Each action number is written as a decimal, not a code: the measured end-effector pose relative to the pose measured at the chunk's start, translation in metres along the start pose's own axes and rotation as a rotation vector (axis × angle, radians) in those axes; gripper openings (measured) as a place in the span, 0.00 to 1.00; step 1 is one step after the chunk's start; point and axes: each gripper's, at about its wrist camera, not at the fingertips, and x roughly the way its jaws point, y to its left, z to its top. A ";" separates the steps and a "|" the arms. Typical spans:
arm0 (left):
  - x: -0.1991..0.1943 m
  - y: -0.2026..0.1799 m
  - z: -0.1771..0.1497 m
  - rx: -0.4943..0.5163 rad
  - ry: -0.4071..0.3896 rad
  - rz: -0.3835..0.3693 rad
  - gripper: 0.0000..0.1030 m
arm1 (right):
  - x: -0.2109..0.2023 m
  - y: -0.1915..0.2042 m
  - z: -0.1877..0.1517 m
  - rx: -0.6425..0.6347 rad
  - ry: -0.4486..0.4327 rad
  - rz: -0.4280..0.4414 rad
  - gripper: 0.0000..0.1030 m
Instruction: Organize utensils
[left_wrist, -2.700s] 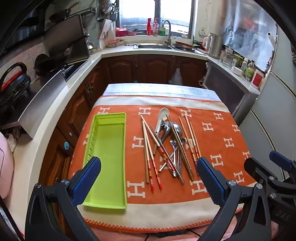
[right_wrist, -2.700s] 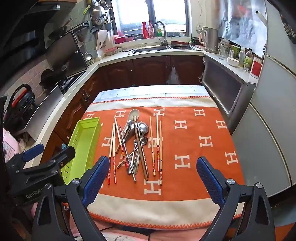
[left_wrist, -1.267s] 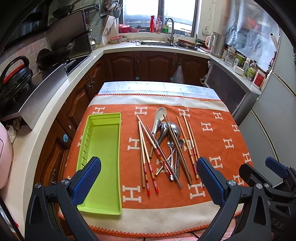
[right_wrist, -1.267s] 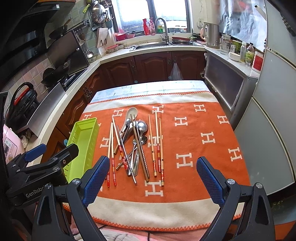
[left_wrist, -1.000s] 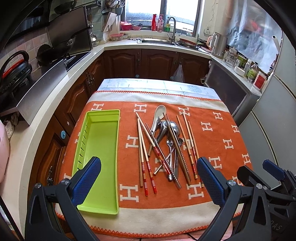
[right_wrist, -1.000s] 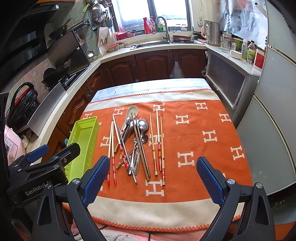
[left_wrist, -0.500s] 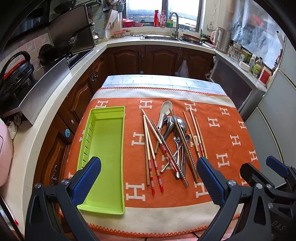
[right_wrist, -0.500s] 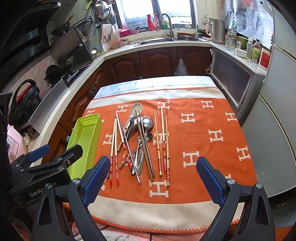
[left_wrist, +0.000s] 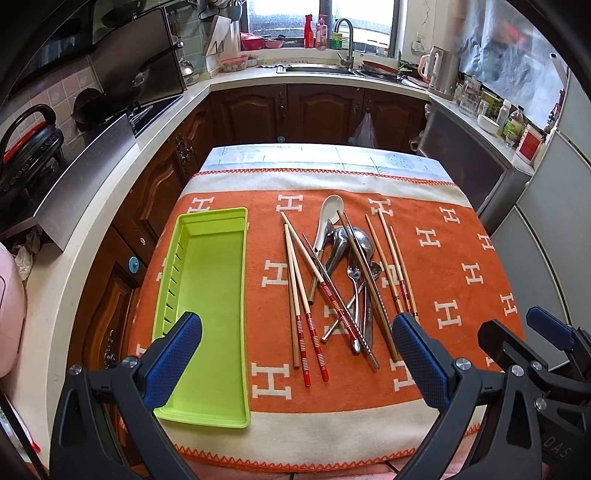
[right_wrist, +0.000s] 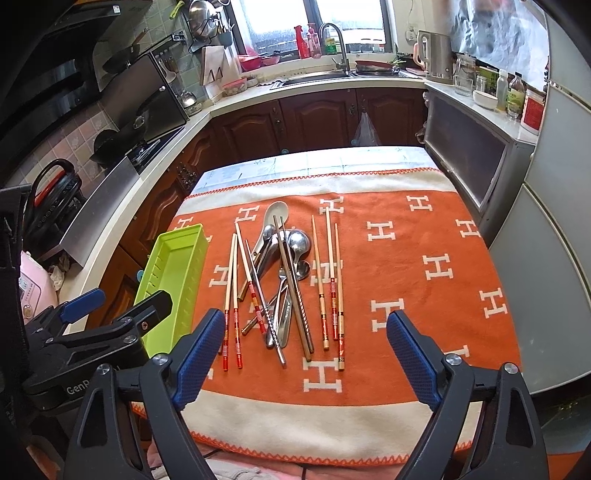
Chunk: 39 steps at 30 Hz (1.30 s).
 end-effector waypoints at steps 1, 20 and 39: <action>0.000 0.000 0.000 0.000 0.000 -0.001 0.99 | -0.001 -0.001 -0.001 0.001 0.002 0.004 0.85; 0.046 0.020 0.046 -0.001 0.063 0.020 0.99 | 0.030 -0.034 0.021 0.028 0.059 0.005 0.81; 0.179 0.018 0.049 -0.072 0.370 -0.171 0.50 | 0.155 -0.077 0.068 0.095 0.243 0.140 0.53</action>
